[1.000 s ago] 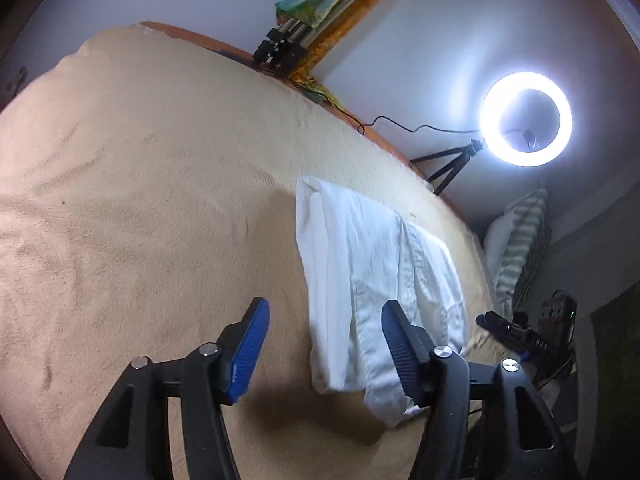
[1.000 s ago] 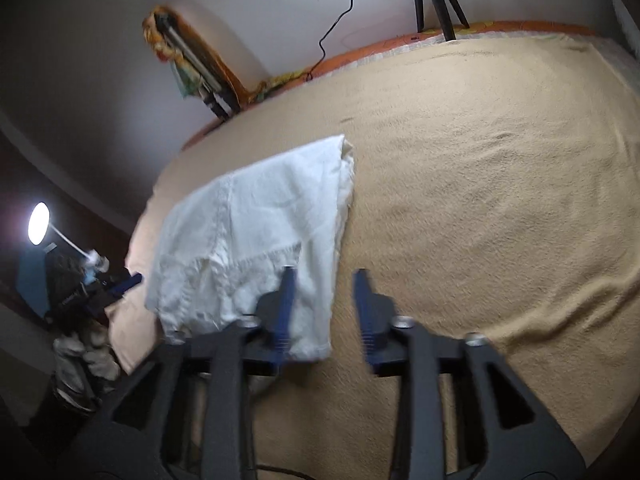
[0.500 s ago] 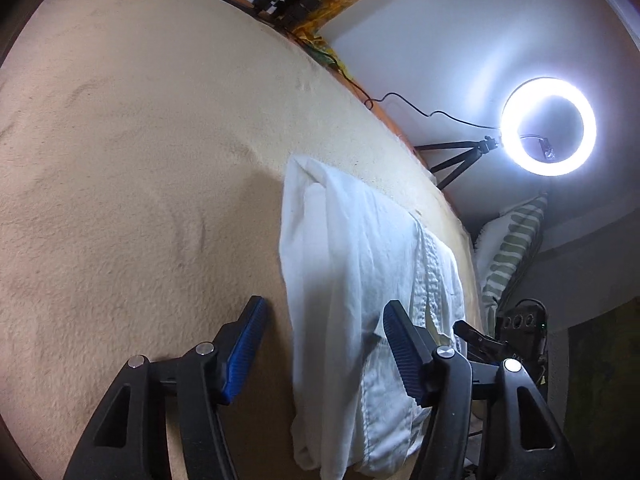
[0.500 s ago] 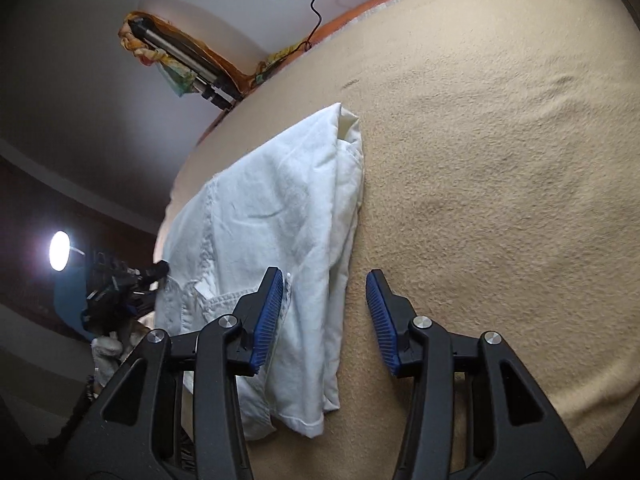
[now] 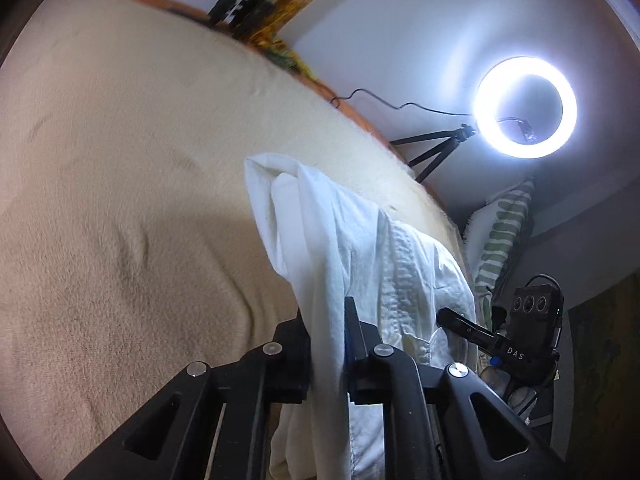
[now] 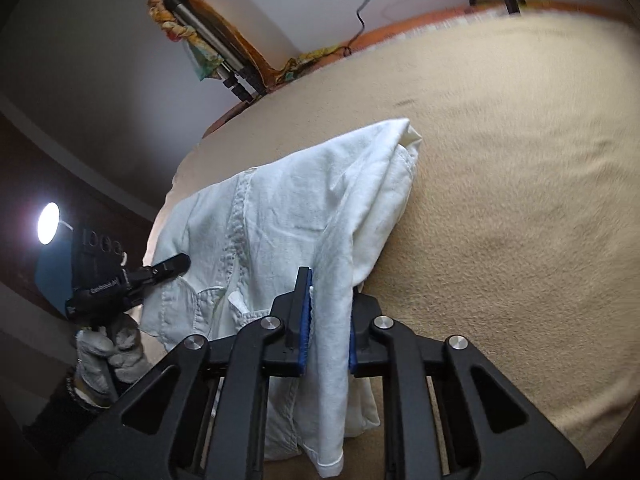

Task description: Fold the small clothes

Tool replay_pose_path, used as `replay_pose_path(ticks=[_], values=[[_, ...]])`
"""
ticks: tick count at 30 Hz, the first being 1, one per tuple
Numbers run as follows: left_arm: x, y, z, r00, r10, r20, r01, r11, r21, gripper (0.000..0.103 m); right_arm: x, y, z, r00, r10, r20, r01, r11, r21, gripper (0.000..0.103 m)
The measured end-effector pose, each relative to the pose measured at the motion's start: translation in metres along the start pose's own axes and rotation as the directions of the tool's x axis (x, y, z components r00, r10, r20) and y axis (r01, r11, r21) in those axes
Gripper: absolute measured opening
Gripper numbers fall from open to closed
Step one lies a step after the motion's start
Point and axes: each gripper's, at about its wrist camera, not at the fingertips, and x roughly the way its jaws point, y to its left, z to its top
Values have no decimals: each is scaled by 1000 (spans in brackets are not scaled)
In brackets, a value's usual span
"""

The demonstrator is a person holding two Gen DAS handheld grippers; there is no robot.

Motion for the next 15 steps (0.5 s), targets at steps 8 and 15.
replay_pose_path(ticks=[8,15], values=[[-24,-55,8,998,-35,44,29,992,124,9,-60,22,12,992,-49,115,54,998,-42,13],[-14,-108,24,997,-70,31,62,976,210,9,-114,22,31,974,-99,204,116,991,-73,12]])
